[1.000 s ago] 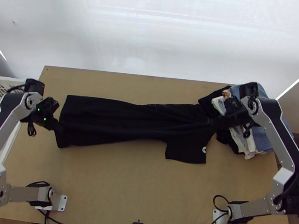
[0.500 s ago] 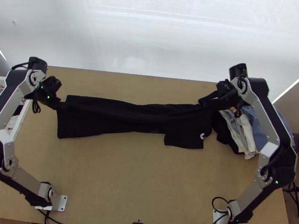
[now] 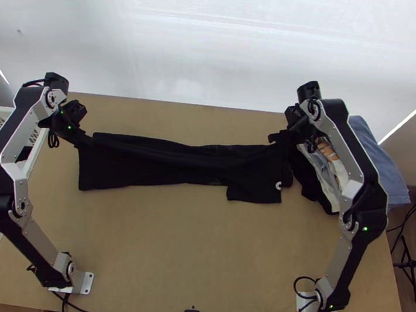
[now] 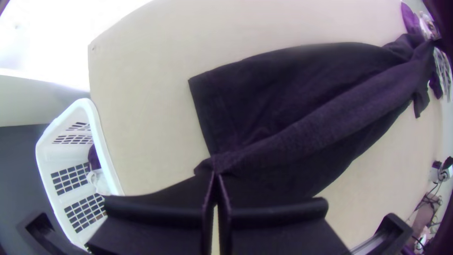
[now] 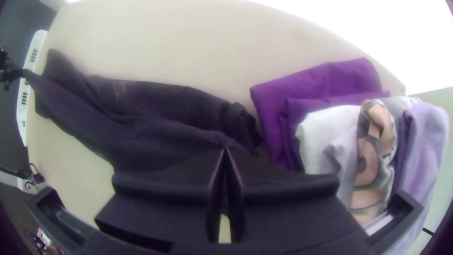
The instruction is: Fold the t-shirt
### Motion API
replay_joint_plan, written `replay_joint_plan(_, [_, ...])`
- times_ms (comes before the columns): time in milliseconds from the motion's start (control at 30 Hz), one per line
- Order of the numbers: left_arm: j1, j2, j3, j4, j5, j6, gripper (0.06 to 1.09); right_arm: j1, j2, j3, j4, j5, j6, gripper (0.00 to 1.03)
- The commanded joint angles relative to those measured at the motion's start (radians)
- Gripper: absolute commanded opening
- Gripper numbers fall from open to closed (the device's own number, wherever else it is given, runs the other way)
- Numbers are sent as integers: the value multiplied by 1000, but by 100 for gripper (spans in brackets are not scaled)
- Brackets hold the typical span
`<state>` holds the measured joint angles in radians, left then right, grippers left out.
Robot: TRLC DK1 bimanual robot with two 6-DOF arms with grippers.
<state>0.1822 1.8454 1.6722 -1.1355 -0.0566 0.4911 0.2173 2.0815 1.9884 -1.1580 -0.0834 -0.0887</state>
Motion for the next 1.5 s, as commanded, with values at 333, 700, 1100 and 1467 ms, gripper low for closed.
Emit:
replay_joint_plan(333, [62,100,14,11,-32,12,9,7,92,67,0,114,29,3])
replay_joint_plan(700, [45,41,-14,2,-31,20,9,27,65,87,-63,119,64,29])
replay_joint_plan(1100, [26,14,-20,-7,-19,24,9,51,-146,-163,-160,33,156,29])
replay_joint_plan(1467, [23,15,-3,-9,-20,26,9,74,-155,-315,-39,14,165,29])
